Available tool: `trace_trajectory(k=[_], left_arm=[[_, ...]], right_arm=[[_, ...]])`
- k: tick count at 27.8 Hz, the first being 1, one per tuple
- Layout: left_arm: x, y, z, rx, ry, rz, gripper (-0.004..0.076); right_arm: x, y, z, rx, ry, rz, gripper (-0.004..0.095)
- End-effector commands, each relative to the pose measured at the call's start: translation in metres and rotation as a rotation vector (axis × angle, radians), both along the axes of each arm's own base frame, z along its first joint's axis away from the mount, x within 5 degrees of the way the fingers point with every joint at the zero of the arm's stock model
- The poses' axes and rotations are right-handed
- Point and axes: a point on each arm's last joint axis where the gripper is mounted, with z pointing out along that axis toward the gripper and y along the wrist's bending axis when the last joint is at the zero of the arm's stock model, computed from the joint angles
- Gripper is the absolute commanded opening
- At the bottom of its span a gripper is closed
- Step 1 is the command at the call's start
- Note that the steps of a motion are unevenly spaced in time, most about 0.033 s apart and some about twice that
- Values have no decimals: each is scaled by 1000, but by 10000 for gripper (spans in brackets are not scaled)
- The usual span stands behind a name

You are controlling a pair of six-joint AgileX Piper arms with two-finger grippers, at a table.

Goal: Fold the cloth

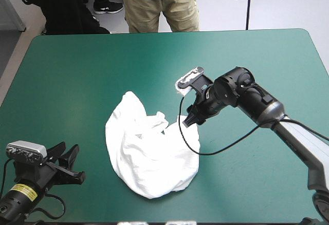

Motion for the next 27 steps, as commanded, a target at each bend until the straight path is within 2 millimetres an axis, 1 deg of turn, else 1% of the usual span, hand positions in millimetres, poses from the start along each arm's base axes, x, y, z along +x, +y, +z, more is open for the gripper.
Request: trace_trajectory(k=[1, 4, 6, 8, 13, 17, 18, 19, 23, 24, 25, 27], left_arm=[[2, -2, 20, -48, -90, -8, 286], [2, -2, 21, -58, -90, -10, 286], [2, -2, 21, -59, -87, -10, 286], [2, -3, 21, -63, -86, -11, 286], [2, -3, 20, -64, -79, -12, 286], [1, -3, 19, -61, -72, -11, 286], [1, -2, 19, -60, -70, -11, 286], [1, -2, 19, -59, -68, -10, 286], [1, -2, 19, -59, -65, -10, 286], [1, -2, 19, -55, -66, -12, 286], [1, -2, 19, -55, -66, -12, 286], [2, -4, 18, -69, -53, -13, 286]], right_arm=[[29, -4, -5, 110, -69, -74, 551], [50, -9, -32, 164, 37, -92, 551], [59, -11, -48, 157, 84, -93, 550], [65, -9, -64, 128, 121, -84, 550], [66, 2, -94, 68, 216, -48, 549], [59, 16, -108, 33, 281, -7, 536], [57, 18, -110, 25, 291, 2, 513], [55, 20, -111, 17, 299, 13, 468], [45, 30, -112, -5, 329, 58, 223], [44, 31, -112, -9, 328, 73, 179], [44, 32, -112, -19, 320, 84, 74], [48, 27, -111, -43, 301, 70, -15]])
